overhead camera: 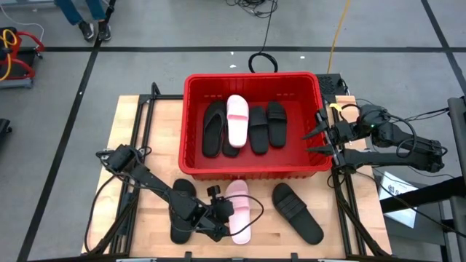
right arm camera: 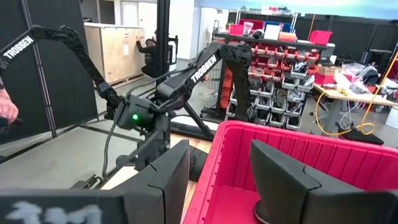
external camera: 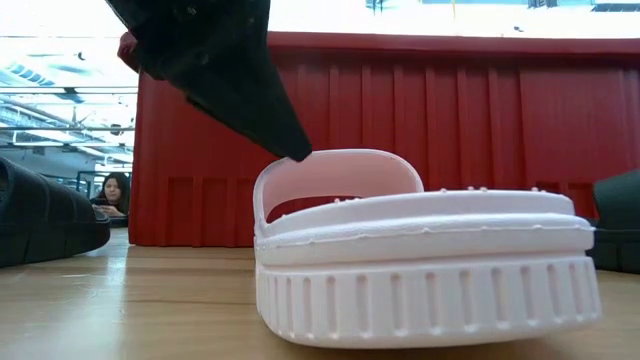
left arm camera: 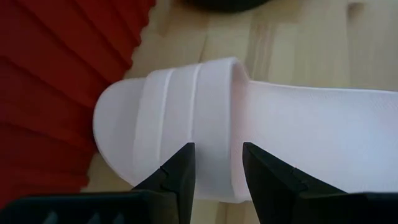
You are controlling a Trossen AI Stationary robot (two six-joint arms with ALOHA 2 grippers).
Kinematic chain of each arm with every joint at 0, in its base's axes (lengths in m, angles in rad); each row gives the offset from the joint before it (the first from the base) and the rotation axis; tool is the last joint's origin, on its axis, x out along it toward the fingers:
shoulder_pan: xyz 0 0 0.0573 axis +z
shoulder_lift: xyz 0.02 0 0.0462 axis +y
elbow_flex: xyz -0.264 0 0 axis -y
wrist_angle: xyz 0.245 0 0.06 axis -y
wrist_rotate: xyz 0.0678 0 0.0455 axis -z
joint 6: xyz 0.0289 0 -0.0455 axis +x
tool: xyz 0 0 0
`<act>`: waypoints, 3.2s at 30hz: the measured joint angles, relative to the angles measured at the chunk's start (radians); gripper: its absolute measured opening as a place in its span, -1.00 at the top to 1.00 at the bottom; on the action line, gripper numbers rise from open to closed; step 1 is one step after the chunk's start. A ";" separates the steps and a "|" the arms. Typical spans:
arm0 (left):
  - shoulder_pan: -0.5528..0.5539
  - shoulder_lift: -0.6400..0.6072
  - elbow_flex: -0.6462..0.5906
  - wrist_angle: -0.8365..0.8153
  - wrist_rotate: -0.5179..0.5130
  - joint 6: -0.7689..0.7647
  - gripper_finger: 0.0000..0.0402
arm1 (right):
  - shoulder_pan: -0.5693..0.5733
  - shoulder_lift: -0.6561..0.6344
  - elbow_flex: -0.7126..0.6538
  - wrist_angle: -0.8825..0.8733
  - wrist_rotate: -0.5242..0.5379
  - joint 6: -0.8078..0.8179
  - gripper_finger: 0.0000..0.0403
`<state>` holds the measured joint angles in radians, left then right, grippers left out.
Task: Pick and place slides into bin
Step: Put the pink left slide into the red bin
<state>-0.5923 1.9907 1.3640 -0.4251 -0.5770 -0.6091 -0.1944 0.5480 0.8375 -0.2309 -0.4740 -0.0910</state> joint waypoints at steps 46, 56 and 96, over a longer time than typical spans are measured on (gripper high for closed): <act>0.086 -0.003 0.010 -0.161 0.048 -0.082 0.95 | 0.000 0.000 0.000 -0.036 0.001 -0.003 0.21; 0.097 -0.002 0.188 -0.254 0.210 -0.038 0.98 | 0.000 0.000 0.000 -0.036 0.001 0.000 0.21; 0.174 -0.056 0.980 -0.873 -0.317 0.251 1.00 | 0.000 0.000 0.000 -0.028 0.030 -0.109 0.21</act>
<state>-0.4182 1.9349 2.3444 -1.2977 -0.8943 -0.3577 -0.1944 0.5476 0.8371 -0.2586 -0.4436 -0.2000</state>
